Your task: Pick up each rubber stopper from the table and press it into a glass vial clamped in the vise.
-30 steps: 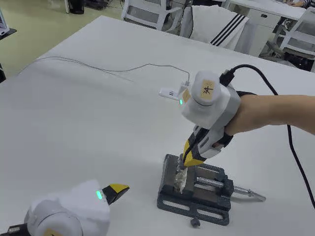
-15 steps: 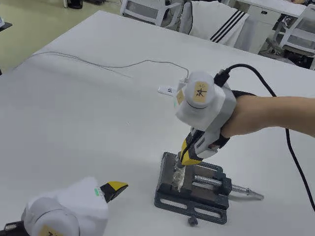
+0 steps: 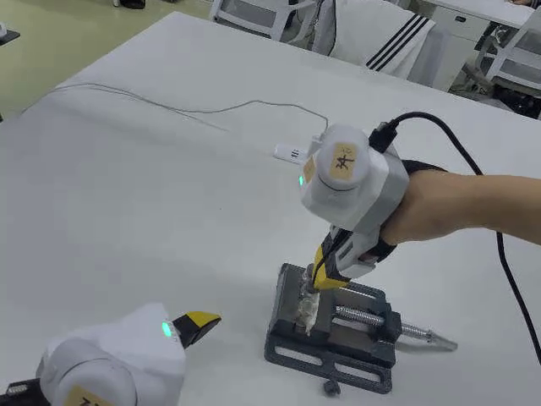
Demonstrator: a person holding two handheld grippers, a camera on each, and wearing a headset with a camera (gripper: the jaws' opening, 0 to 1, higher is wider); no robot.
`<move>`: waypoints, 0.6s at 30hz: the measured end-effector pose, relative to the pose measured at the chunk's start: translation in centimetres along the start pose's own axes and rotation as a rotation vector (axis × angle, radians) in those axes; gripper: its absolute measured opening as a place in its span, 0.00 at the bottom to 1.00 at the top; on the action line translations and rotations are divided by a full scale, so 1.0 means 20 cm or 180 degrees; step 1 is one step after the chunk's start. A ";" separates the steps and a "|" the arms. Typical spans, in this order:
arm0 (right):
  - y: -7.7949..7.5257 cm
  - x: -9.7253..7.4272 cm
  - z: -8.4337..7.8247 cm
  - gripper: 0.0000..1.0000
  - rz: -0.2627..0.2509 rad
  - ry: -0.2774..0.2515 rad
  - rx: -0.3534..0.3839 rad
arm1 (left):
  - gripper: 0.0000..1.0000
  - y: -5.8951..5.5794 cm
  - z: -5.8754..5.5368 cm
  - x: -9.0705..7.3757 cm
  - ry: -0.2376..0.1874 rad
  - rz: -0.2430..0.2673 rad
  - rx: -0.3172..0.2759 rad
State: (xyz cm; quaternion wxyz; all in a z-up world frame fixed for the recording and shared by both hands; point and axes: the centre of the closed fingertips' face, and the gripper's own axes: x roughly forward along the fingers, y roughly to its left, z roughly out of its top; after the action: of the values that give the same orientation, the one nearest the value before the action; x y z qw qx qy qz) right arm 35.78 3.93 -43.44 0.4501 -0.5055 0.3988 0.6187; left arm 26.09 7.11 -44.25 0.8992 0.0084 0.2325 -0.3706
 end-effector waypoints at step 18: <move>0.00 0.01 0.01 0.00 0.0057 0.0235 0.0108 | 0.82 0.02 0.01 0.02 -0.0033 -0.0001 -0.0025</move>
State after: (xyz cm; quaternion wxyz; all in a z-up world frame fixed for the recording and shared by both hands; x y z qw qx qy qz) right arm 35.70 4.16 -43.60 0.4381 -0.5167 0.4301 0.5967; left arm 26.67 7.08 -44.26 0.9003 0.0029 0.2293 -0.3699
